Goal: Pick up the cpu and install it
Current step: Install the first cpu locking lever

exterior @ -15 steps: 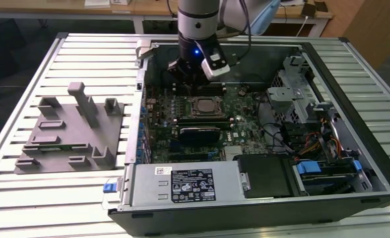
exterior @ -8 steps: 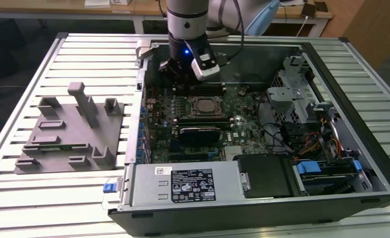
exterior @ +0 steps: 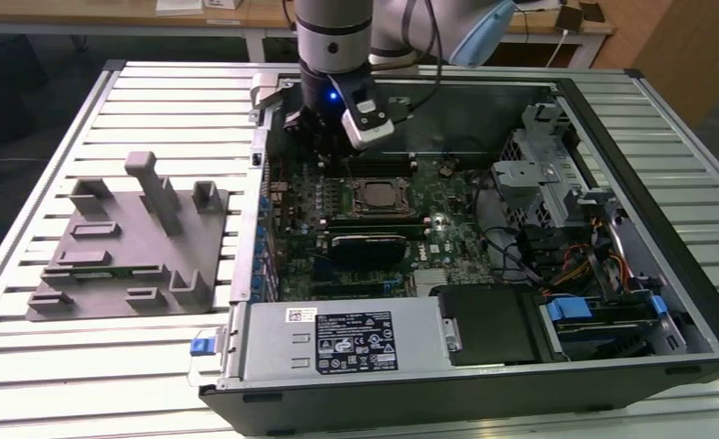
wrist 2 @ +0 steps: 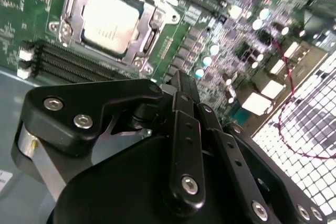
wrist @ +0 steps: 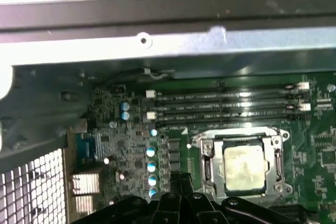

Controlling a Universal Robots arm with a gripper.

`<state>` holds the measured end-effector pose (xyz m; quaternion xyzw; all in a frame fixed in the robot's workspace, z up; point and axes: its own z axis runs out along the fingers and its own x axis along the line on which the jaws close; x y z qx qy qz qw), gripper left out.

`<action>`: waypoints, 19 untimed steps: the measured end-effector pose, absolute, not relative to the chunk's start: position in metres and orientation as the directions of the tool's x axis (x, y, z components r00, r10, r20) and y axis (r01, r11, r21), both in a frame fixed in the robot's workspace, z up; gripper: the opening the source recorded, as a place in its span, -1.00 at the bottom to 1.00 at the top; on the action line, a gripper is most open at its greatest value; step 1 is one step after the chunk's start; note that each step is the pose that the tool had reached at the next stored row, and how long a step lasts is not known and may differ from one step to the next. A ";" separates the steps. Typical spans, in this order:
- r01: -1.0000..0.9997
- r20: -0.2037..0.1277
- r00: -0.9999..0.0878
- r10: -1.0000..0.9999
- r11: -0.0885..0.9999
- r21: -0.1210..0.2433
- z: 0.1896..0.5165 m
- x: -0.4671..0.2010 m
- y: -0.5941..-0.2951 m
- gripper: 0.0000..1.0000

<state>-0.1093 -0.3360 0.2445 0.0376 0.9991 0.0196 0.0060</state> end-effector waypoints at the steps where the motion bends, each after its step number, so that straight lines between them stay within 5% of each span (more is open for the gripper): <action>1: 0.075 -0.010 -0.997 0.075 0.996 0.050 0.245 -0.110 -0.336 -0.79; 19: 0.075 0.003 -0.997 0.076 0.973 0.216 0.245 -0.115 -0.337 -0.79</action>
